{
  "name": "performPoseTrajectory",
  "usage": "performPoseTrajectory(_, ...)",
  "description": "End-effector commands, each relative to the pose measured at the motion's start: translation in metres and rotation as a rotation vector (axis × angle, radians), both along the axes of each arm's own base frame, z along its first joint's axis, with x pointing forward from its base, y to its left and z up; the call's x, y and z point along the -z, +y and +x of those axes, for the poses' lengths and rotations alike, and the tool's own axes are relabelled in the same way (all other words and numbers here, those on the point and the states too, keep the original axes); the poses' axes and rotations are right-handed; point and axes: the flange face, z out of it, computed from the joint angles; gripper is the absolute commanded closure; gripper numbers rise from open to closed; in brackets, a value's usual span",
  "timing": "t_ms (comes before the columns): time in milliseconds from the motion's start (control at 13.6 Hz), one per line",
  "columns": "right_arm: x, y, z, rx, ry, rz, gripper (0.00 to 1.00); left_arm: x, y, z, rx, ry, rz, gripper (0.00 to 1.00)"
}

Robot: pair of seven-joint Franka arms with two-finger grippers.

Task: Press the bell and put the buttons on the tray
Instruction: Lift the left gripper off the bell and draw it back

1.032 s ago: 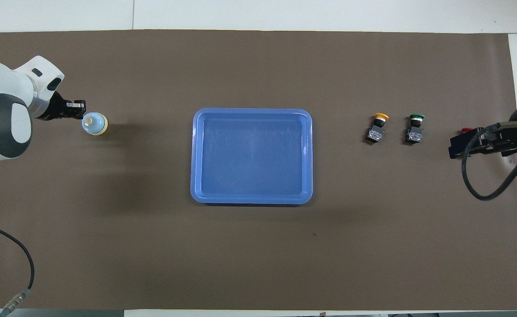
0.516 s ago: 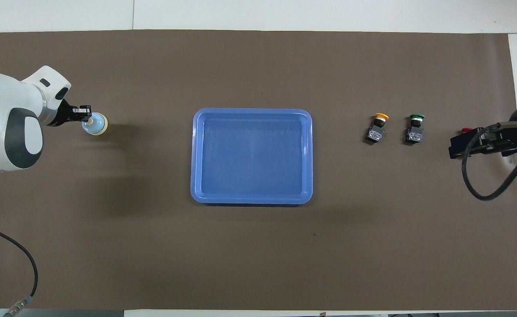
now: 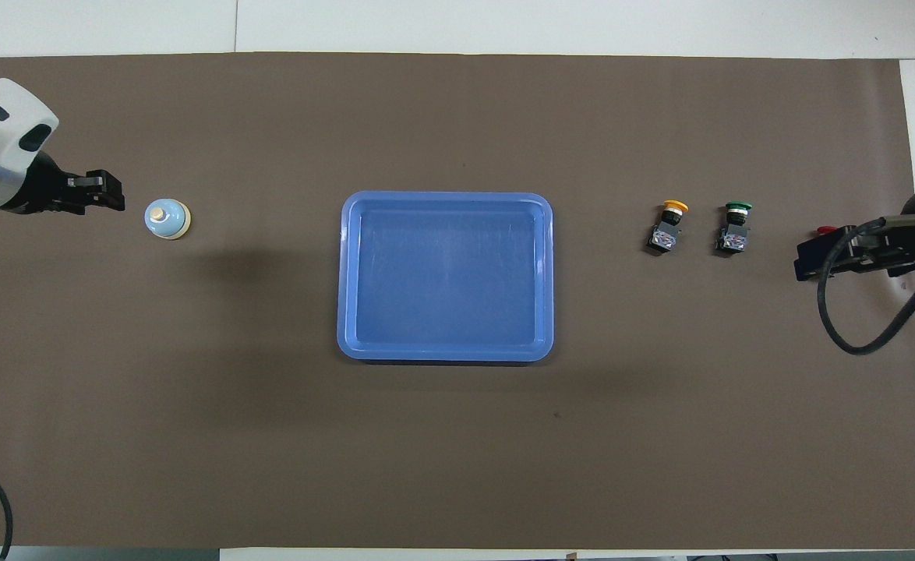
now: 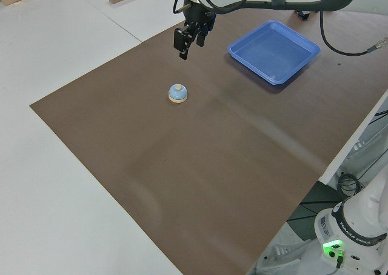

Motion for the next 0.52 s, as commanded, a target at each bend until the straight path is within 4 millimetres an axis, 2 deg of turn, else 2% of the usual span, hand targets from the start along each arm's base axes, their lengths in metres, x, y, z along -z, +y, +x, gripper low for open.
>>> performPoseTrajectory(0, -0.001, -0.004, -0.005, -0.018, 0.005, -0.010, 0.00, -0.040, -0.006, -0.038, 0.000, 0.024, 0.011, 0.00)
performPoseTrajectory(147, -0.001, -0.004, -0.005, -0.018, 0.004, -0.010, 0.00, -0.059, -0.011, -0.054, 0.009, 0.036, 0.010, 0.00)
performPoseTrajectory(295, -0.001, -0.004, -0.005, -0.018, 0.004, -0.010, 0.00, -0.068, -0.011, -0.068, 0.017, 0.073, 0.011, 0.00)
performPoseTrajectory(442, -0.001, -0.004, -0.005, -0.018, 0.004, -0.010, 0.00, -0.070, -0.012, -0.067, 0.021, 0.067, 0.012, 0.00)
